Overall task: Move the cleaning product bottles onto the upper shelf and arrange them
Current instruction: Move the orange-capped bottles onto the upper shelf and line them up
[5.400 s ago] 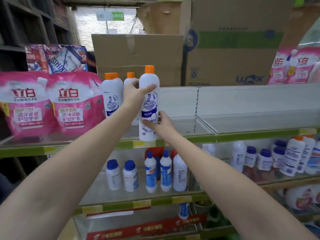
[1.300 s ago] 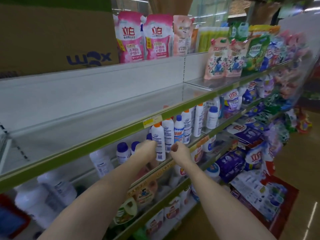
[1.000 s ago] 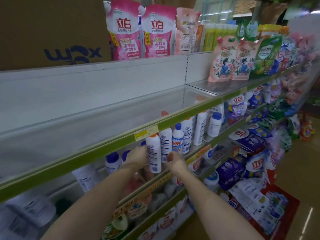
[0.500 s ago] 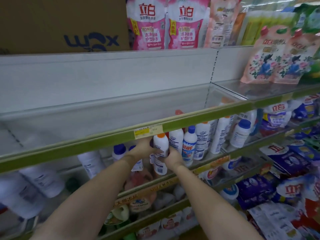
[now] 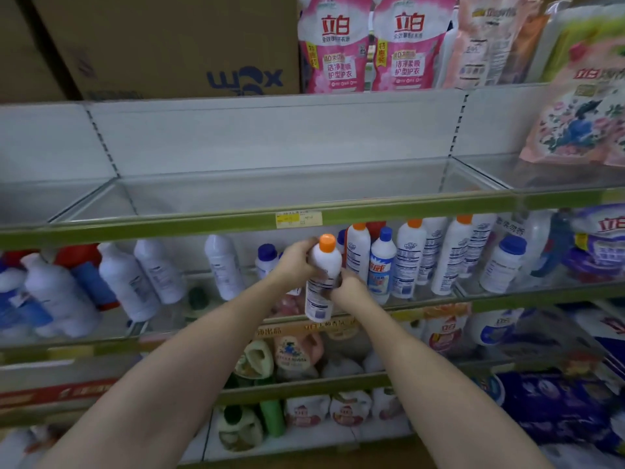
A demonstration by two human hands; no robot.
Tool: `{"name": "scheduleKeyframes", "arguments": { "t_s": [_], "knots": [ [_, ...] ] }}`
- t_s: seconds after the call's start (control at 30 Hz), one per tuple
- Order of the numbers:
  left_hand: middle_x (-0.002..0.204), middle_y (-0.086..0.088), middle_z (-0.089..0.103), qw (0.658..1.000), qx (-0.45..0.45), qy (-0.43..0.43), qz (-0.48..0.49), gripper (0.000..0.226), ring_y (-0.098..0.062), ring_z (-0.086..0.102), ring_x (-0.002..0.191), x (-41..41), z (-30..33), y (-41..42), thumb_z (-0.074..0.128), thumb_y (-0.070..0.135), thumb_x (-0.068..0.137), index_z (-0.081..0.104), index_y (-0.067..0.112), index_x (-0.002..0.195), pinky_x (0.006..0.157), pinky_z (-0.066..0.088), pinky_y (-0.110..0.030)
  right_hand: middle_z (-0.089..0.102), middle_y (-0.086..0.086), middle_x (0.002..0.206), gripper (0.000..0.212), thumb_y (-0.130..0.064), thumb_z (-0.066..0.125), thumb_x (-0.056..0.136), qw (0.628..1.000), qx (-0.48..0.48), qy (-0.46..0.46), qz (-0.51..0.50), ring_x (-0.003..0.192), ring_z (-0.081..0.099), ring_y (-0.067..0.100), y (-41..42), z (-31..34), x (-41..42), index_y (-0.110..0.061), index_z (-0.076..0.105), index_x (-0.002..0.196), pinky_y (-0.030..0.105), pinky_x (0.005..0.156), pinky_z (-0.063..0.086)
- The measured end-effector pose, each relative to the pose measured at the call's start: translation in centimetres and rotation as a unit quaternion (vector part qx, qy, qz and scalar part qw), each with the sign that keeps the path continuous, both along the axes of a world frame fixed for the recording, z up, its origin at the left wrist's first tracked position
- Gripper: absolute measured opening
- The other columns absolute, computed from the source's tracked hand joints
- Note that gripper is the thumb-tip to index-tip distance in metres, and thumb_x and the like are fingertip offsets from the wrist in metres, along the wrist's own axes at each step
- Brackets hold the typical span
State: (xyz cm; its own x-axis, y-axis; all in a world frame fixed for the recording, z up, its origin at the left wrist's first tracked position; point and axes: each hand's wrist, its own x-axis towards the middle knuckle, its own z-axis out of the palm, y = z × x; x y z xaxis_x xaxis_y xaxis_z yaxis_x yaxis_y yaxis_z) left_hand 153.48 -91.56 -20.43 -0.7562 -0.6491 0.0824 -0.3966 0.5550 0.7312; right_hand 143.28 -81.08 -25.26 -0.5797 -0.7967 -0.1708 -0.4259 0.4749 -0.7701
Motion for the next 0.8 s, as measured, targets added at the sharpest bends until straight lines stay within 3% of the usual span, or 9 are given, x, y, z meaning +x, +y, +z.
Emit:
{"name": "scheduleKeyframes", "arguments": {
  "t_s": [0.1, 0.2, 0.4, 0.6, 0.8],
  "knots": [
    [0.103, 0.001, 0.062, 0.997, 0.018, 0.042, 0.061, 0.045, -0.021, 0.06, 0.099, 0.5, 0.1, 1.5, 0.085, 0.01, 0.076, 0.057, 0.016, 0.11, 0.08, 0.048, -0.034, 0.063, 0.008, 0.13, 0.054, -0.014, 0.072, 0.089, 0.998, -0.015, -0.065, 0.021, 0.119, 0.057, 0.026, 1.5, 0.0, 0.6, -0.013, 0.051, 0.139, 0.033, 0.09, 0.045],
    [0.102, -0.001, 0.062, 0.991, 0.055, 0.076, 0.096, 0.041, -0.019, 0.059, 0.094, 0.5, 0.5, 3.1, 0.084, 0.015, 0.078, 0.057, 0.016, 0.11, 0.079, 0.05, -0.034, 0.064, 0.005, 0.132, 0.061, -0.015, 0.078, 0.085, 0.992, -0.025, -0.118, 0.033, 0.122, 0.058, 0.025, 2.9, -1.0, 1.2, -0.016, 0.051, 0.14, 0.041, 0.099, 0.05],
    [0.106, -0.005, 0.068, 0.992, 0.093, 0.077, 0.048, 0.046, -0.023, 0.066, 0.099, 0.5, 1.3, 4.7, 0.086, 0.016, 0.077, 0.062, 0.011, 0.117, 0.086, 0.059, -0.043, 0.071, 0.0, 0.12, 0.062, -0.033, 0.087, 0.073, 0.991, -0.036, -0.129, 0.029, 0.114, 0.064, 0.022, 5.3, -2.1, 1.3, -0.024, 0.062, 0.128, 0.047, 0.098, 0.054],
    [0.105, -0.003, 0.067, 0.99, 0.133, 0.055, -0.013, 0.047, -0.015, 0.066, 0.091, -0.2, 2.9, 5.6, 0.084, 0.013, 0.079, 0.059, 0.013, 0.119, 0.065, 0.055, -0.023, 0.07, 0.002, 0.118, 0.052, -0.023, 0.087, 0.075, 0.992, -0.058, -0.115, -0.01, 0.112, 0.064, 0.024, 7.9, -0.3, 1.0, -0.02, 0.063, 0.122, 0.043, 0.09, 0.056],
    [0.112, -0.01, 0.07, 0.986, 0.159, 0.041, -0.026, 0.052, -0.024, 0.07, 0.099, -1.3, 2.3, 6.7, 0.087, 0.013, 0.075, 0.06, 0.01, 0.12, 0.085, 0.061, -0.043, 0.066, -0.001, 0.121, 0.053, -0.019, 0.086, 0.075, 0.988, -0.054, -0.143, -0.027, 0.115, 0.06, 0.022, 9.7, -0.6, 0.1, -0.025, 0.059, 0.12, 0.049, 0.1, 0.053]
  ]
}}
